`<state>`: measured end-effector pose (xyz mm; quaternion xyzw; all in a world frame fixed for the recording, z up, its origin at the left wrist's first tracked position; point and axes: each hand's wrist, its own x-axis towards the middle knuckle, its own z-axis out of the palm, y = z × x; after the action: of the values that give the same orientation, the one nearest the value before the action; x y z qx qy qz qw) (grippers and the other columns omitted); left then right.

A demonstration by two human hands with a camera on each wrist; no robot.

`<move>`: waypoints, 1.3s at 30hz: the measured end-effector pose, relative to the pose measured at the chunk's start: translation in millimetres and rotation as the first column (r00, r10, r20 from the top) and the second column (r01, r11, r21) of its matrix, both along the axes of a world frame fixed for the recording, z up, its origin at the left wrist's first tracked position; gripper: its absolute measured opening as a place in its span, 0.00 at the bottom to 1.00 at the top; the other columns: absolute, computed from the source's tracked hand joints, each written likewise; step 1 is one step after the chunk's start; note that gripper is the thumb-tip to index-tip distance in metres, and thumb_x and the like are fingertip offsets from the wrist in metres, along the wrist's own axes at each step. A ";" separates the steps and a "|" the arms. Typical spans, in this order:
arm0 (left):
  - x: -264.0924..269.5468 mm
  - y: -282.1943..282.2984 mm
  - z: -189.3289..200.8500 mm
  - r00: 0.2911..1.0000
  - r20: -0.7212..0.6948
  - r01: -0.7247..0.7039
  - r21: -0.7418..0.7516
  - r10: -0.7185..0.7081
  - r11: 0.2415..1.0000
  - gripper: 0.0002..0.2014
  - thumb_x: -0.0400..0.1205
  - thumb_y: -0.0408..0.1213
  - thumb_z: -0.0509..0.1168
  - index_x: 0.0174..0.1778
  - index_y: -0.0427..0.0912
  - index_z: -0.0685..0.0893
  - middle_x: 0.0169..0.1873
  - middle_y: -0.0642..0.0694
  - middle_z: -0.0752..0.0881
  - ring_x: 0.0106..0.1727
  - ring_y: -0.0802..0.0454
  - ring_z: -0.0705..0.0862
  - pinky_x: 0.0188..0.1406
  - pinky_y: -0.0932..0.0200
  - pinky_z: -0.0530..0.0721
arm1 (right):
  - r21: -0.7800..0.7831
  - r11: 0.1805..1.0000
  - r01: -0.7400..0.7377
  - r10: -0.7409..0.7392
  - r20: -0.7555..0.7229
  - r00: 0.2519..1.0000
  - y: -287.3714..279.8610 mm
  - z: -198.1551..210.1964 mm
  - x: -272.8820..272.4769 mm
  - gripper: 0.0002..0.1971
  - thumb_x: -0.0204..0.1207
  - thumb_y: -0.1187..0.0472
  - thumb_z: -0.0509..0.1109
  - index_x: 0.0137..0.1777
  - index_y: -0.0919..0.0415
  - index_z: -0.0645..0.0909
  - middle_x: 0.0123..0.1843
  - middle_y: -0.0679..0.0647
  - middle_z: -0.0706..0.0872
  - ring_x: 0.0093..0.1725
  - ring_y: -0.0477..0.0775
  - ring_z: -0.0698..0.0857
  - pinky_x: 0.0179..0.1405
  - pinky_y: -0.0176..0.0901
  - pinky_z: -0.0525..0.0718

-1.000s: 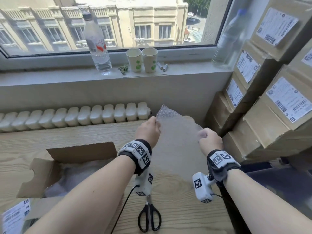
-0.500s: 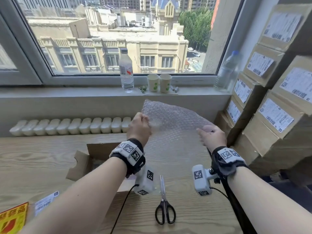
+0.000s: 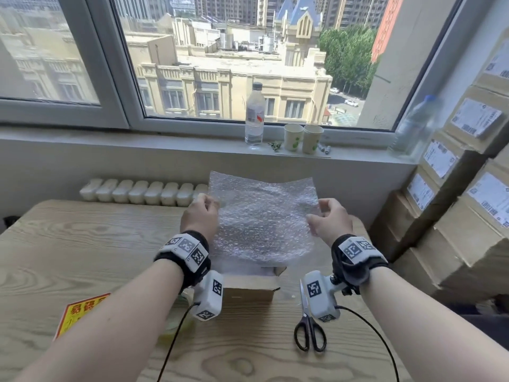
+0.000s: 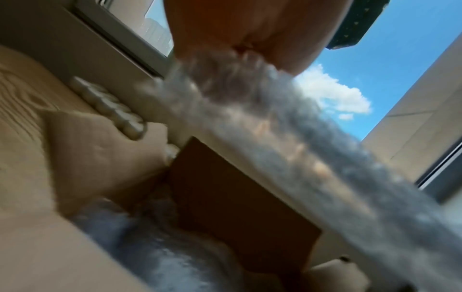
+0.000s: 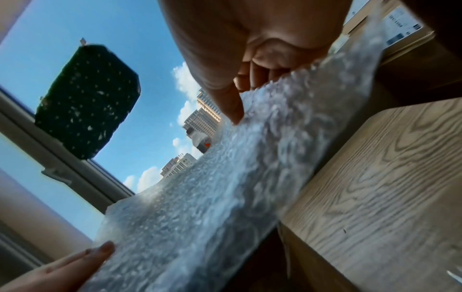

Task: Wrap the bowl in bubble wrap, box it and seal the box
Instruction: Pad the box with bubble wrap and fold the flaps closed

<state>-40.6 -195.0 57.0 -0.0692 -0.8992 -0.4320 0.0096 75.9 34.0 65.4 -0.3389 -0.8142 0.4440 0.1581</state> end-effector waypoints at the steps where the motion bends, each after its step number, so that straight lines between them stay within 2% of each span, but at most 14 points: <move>1: -0.1 -9.7 -4.7 1.000 0.020 -0.001 -0.038 0.002 0.999 0.08 0.85 0.43 0.58 0.49 0.44 0.78 0.41 0.47 0.83 0.44 0.46 0.80 0.43 0.57 0.74 | -0.007 1.000 -0.020 0.020 0.010 1.000 -9.0 -2.8 -0.6 0.20 0.73 0.62 0.74 0.64 0.54 0.75 0.48 0.52 0.85 0.49 0.56 0.87 0.58 0.55 0.85; 4: -1.2 -31.4 -17.0 0.998 0.063 0.010 -0.122 -0.002 0.992 0.08 0.85 0.45 0.60 0.47 0.44 0.78 0.42 0.47 0.85 0.45 0.46 0.82 0.44 0.56 0.78 | 0.024 0.995 -0.093 0.091 0.090 0.992 -32.2 -11.8 -2.3 0.26 0.72 0.63 0.75 0.69 0.49 0.72 0.47 0.54 0.85 0.48 0.56 0.87 0.55 0.54 0.85; 8: -6.6 -47.3 -27.7 0.990 0.142 0.025 -0.196 0.003 0.980 0.10 0.84 0.46 0.61 0.47 0.43 0.79 0.42 0.45 0.86 0.45 0.45 0.84 0.46 0.53 0.81 | 0.211 0.957 -0.197 0.144 0.244 0.959 -49.2 -17.7 -9.7 0.15 0.73 0.63 0.73 0.59 0.50 0.83 0.58 0.53 0.81 0.52 0.52 0.82 0.49 0.42 0.80; 10: -9.7 -51.7 -31.3 0.984 0.180 0.033 -0.220 0.007 0.975 0.10 0.83 0.46 0.62 0.47 0.43 0.78 0.42 0.45 0.86 0.45 0.45 0.84 0.45 0.53 0.81 | 0.324 0.916 -0.238 0.152 0.269 0.951 -56.5 -19.6 -13.3 0.10 0.74 0.63 0.71 0.52 0.50 0.86 0.57 0.51 0.77 0.52 0.51 0.79 0.46 0.38 0.74; 13: -13.4 -56.1 -34.4 0.978 0.210 0.047 -0.232 0.003 0.972 0.08 0.83 0.44 0.63 0.47 0.43 0.77 0.42 0.45 0.86 0.45 0.46 0.84 0.44 0.55 0.80 | 0.467 0.824 -0.321 0.202 0.288 0.936 -68.4 -19.0 -15.9 0.10 0.75 0.66 0.66 0.49 0.52 0.86 0.52 0.49 0.73 0.59 0.51 0.75 0.53 0.40 0.76; 16: -16.5 -59.4 -34.0 0.979 0.206 0.050 -0.244 0.001 0.969 0.07 0.82 0.43 0.64 0.47 0.44 0.77 0.43 0.45 0.85 0.46 0.46 0.84 0.44 0.55 0.79 | 0.583 0.714 -0.388 0.224 0.335 0.915 -80.2 -18.1 -16.5 0.11 0.77 0.68 0.64 0.49 0.54 0.85 0.54 0.50 0.74 0.61 0.52 0.72 0.49 0.41 0.77; 18: -18.0 -61.4 -33.1 0.978 0.210 0.057 -0.247 -0.004 0.967 0.06 0.82 0.43 0.64 0.48 0.44 0.77 0.43 0.45 0.85 0.47 0.46 0.84 0.44 0.55 0.79 | 0.625 0.676 -0.389 0.220 0.333 0.917 -85.0 -17.3 -17.6 0.12 0.76 0.69 0.64 0.50 0.54 0.85 0.59 0.50 0.74 0.64 0.53 0.72 0.51 0.41 0.77; 21: -18.8 -63.3 -32.0 0.976 0.219 0.064 -0.261 -0.006 0.963 0.07 0.82 0.44 0.64 0.49 0.44 0.76 0.45 0.45 0.86 0.47 0.46 0.84 0.45 0.55 0.80 | 0.609 0.689 -0.393 0.223 0.338 0.915 -86.0 -15.1 -20.1 0.16 0.73 0.72 0.64 0.53 0.54 0.85 0.72 0.52 0.72 0.74 0.54 0.67 0.67 0.47 0.75; 25: -15.3 -64.6 -27.2 0.980 0.201 0.068 -0.290 -0.009 0.955 0.16 0.83 0.44 0.64 0.63 0.43 0.71 0.49 0.44 0.82 0.49 0.45 0.81 0.45 0.55 0.78 | 0.488 0.709 -0.509 0.327 0.413 0.850 -83.8 -12.8 -26.1 0.14 0.75 0.70 0.65 0.52 0.54 0.85 0.66 0.48 0.78 0.70 0.50 0.72 0.64 0.42 0.74; 28: -18.8 -67.5 -27.1 0.999 0.047 0.018 -0.258 -0.006 0.966 0.24 0.80 0.42 0.67 0.71 0.44 0.69 0.61 0.43 0.77 0.61 0.44 0.78 0.58 0.50 0.77 | 0.388 0.712 -0.586 0.359 0.517 0.777 -85.2 -15.8 -31.2 0.11 0.74 0.64 0.70 0.53 0.49 0.85 0.64 0.48 0.79 0.66 0.50 0.76 0.65 0.45 0.77; 30: -22.4 -67.6 -26.5 0.999 -0.043 0.019 -0.211 -0.029 0.977 0.21 0.79 0.39 0.68 0.67 0.45 0.75 0.60 0.44 0.77 0.61 0.46 0.79 0.58 0.52 0.77 | 0.341 0.712 -0.614 0.365 0.567 0.739 -86.3 -18.8 -34.2 0.13 0.72 0.61 0.73 0.55 0.48 0.85 0.64 0.50 0.79 0.65 0.52 0.77 0.65 0.47 0.79; 33: -22.9 -64.2 -22.9 0.979 -0.119 0.137 -0.208 -0.165 0.968 0.10 0.78 0.37 0.68 0.55 0.45 0.83 0.52 0.48 0.81 0.55 0.50 0.82 0.51 0.60 0.77 | 0.306 0.709 -0.635 0.382 0.591 0.711 -87.5 -21.8 -36.8 0.15 0.71 0.60 0.76 0.58 0.48 0.85 0.65 0.50 0.81 0.65 0.53 0.78 0.64 0.47 0.80; 35: -18.6 -60.6 -20.1 0.947 -0.093 0.271 -0.284 -0.307 0.920 0.10 0.78 0.38 0.68 0.55 0.47 0.84 0.54 0.50 0.82 0.57 0.52 0.81 0.51 0.62 0.76 | 0.280 0.701 -0.656 0.394 0.615 0.683 -87.9 -22.5 -38.1 0.18 0.70 0.59 0.77 0.60 0.48 0.84 0.67 0.50 0.80 0.64 0.52 0.79 0.64 0.48 0.81; 39: -10.5 -51.0 -23.6 0.840 0.160 0.522 -0.499 -0.519 0.691 0.25 0.75 0.47 0.73 0.68 0.51 0.79 0.71 0.53 0.76 0.70 0.54 0.75 0.71 0.55 0.73 | 0.234 0.674 -0.701 0.416 0.664 0.622 -87.2 -22.7 -39.6 0.25 0.68 0.57 0.80 0.66 0.49 0.81 0.70 0.49 0.78 0.67 0.52 0.79 0.65 0.45 0.78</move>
<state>-51.2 -245.9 33.5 -0.3193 -0.9250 -0.1551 -0.1353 36.3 -53.2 42.7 -0.1229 -0.9693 0.1387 -0.1615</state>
